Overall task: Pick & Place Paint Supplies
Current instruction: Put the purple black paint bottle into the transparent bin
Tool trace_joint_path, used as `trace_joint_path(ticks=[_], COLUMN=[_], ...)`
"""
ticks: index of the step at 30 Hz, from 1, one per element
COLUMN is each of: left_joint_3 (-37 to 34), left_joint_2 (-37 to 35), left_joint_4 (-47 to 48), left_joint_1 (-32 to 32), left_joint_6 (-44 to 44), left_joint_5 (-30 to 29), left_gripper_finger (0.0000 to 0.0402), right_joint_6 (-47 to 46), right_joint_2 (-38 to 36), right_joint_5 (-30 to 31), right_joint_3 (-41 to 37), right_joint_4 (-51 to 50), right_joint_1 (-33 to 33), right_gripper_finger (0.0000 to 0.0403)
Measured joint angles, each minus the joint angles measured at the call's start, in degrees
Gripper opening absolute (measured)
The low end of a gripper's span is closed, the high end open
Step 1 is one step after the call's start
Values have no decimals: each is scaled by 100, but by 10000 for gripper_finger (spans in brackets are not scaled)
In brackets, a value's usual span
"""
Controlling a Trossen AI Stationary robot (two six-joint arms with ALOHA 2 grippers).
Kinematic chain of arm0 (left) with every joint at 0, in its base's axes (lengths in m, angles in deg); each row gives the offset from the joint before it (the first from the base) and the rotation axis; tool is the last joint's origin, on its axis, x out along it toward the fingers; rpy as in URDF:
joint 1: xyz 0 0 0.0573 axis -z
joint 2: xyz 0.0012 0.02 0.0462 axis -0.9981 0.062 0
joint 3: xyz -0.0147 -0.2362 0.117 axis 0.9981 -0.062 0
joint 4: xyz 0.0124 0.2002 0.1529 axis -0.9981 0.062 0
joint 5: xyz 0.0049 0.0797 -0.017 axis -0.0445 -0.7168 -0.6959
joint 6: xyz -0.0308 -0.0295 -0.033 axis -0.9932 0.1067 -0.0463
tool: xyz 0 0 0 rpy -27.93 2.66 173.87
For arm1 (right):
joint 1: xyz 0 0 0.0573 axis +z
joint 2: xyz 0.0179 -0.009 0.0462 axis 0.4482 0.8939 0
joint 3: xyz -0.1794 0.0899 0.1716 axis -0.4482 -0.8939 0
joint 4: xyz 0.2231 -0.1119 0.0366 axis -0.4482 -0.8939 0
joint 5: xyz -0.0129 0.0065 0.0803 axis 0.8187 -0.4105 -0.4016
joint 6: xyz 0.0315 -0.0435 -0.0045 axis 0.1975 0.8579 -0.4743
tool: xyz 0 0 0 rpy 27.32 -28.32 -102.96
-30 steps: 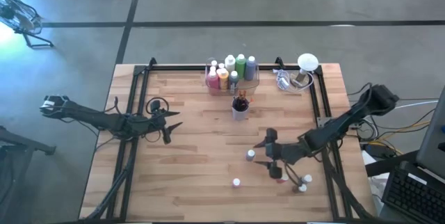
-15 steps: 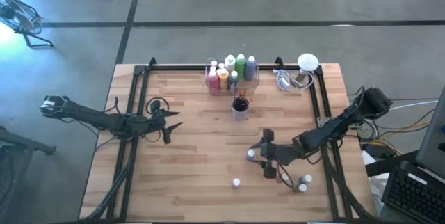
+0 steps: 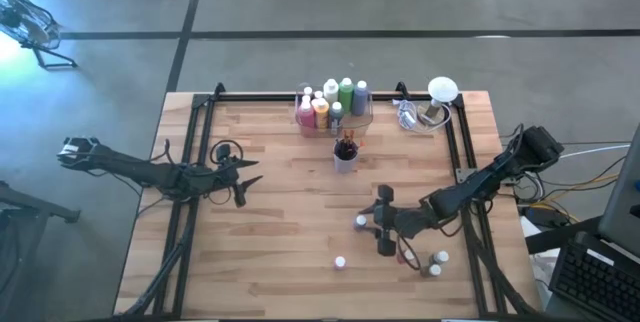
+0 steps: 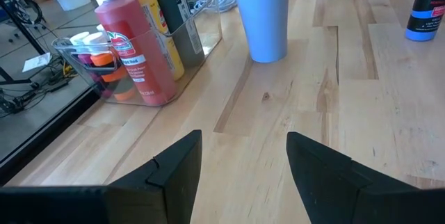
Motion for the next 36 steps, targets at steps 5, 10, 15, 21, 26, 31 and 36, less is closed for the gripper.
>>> trace_joint_path(ticks=[5,10,15,21,26,31,36], left_joint_3=[0,0,0,0,0,0,0], left_joint_2=[0,0,0,0,0,4,4], left_joint_4=[-1,-3,-5,-19,-14,-4,1], left_joint_1=[0,0,0,0,0,0,0], left_joint_6=[0,1,1,1,1,-1,1], left_joint_5=[0,0,0,0,0,2,0], left_gripper_finger=[216,216,216,216,216,216,216], right_joint_6=[-5,19,110,92,64,674,1656], right_joint_2=[0,-10,-195,-906,-1749,-2745,-3563], right_joint_5=[0,-9,-59,151,1140,1482,1185], right_joint_3=[-2,-2,152,848,1466,1844,2073], right_joint_4=[-13,-20,-533,-2480,-4320,-4848,-4792], right_joint_1=[0,0,2,2,-51,-465,-1485], right_gripper_finger=[148,111,111,112,114,113,115])
